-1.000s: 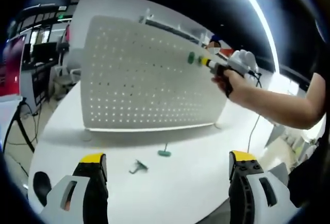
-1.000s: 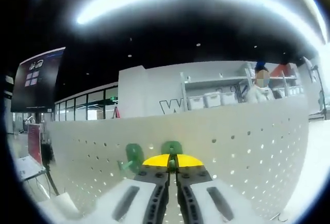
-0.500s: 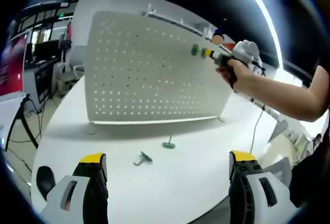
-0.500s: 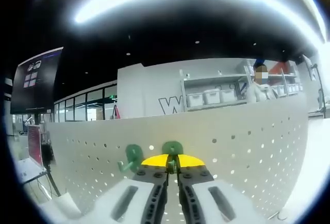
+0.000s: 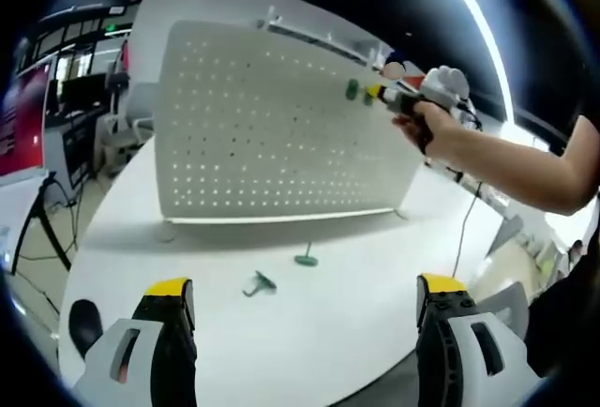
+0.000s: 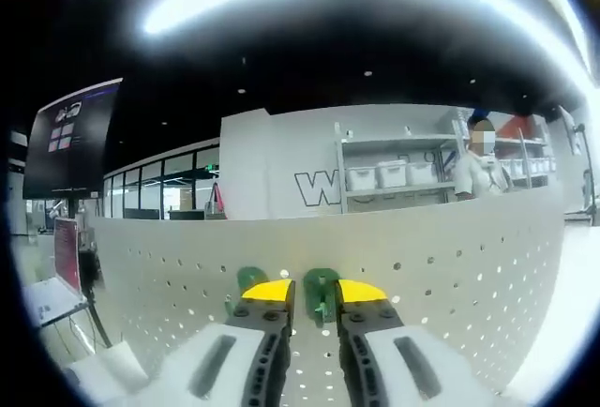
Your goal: Insert the hook assembly into the mounting plate slot until the hook locks in place.
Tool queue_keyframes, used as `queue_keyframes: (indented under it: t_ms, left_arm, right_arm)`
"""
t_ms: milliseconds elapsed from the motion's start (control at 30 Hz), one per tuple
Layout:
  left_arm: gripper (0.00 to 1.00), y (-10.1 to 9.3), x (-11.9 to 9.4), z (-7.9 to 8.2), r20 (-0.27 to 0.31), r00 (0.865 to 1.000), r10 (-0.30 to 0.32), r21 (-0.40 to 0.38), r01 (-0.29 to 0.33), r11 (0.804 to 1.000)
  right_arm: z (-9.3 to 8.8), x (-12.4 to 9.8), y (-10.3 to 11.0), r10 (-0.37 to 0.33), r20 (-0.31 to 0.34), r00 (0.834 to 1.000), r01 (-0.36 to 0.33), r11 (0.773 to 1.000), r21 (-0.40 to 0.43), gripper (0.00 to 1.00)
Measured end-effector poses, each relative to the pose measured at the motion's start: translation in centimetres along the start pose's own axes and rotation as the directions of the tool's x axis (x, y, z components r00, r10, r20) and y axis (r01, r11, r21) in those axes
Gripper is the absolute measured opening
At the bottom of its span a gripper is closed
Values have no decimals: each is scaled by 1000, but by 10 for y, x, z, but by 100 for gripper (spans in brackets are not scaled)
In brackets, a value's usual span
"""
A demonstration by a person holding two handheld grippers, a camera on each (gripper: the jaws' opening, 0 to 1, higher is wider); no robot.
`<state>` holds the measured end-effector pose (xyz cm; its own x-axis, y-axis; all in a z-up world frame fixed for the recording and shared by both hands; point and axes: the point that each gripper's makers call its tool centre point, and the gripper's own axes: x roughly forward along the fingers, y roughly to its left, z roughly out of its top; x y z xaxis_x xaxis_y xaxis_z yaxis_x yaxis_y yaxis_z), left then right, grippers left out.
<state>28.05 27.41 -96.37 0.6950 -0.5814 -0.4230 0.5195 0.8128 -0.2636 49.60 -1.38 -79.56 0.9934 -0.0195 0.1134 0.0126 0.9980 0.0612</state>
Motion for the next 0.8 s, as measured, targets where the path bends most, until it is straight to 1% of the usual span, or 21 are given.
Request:
queue_keyframes:
  t_ms: [100, 200, 300, 333, 367, 433, 467, 500, 533, 567, 633, 667, 800]
  left_arm:
    - [100, 2, -2, -1, 1, 1000, 7, -1, -7, 1000]
    - [100, 3, -4, -3, -2, 1000, 8, -6, -8, 1000]
    - [100, 5, -6, -4, -9, 1000, 15, -3, -15, 1000]
    - [100, 5, -6, -4, -9, 1000, 16, -5, -16, 1000]
    - [100, 5, -7, -4, -6, 1000, 19, -9, -19, 1000]
    - [100, 5, -9, -4, -3, 1000, 23, -8, -23, 1000]
    - [100, 6, -9, -5, -6, 1000, 25, -8, -25, 1000]
    - [100, 6, -10, -6, -9, 1000, 26, -8, -26, 1000]
    - [100, 5, -10, -6, -10, 1000, 25, -8, -25, 1000]
    - [100, 5, -11, -7, -10, 1000, 26, -8, -26, 1000]
    - [100, 6, -11, -8, -10, 1000, 26, -11, -26, 1000]
    - [100, 6, -11, -9, -12, 1000, 27, -12, -27, 1000]
    - [100, 5, -12, -10, -18, 999, 26, -10, -27, 1000]
  right_arm:
    - [5, -6, 0, 7, -1, 1000, -7, 1000, -15, 18]
    - [10, -13, -7, 2, 0, 1000, -2, 1000, -14, 19]
    - [6, -22, -20, -29, -39, 999, 28, 999, -22, 19]
    - [6, -26, -21, -16, -32, 999, 16, 1000, -6, 22]
    - [4, -29, -24, -15, -45, 999, 14, 1000, -10, 24]
    - [6, -38, -27, -12, -35, 999, 12, 1000, -12, 27]
    - [5, -44, -29, -12, -50, 999, 9, 999, -51, 25]
    - [4, -47, -29, -7, -56, 998, 3, 997, -73, 23]
    - [7, -51, -26, 10, -31, 999, -11, 999, -37, 22]
    - [6, -52, -22, 32, -27, 999, -32, 999, -10, 22]
    - [0, -55, -18, 46, -50, 998, -46, 999, -10, 24]
    - [-4, -58, -14, 51, -67, 996, -53, 998, -26, 24]
    - [-9, -66, -12, 51, -75, 996, -53, 998, -23, 24]
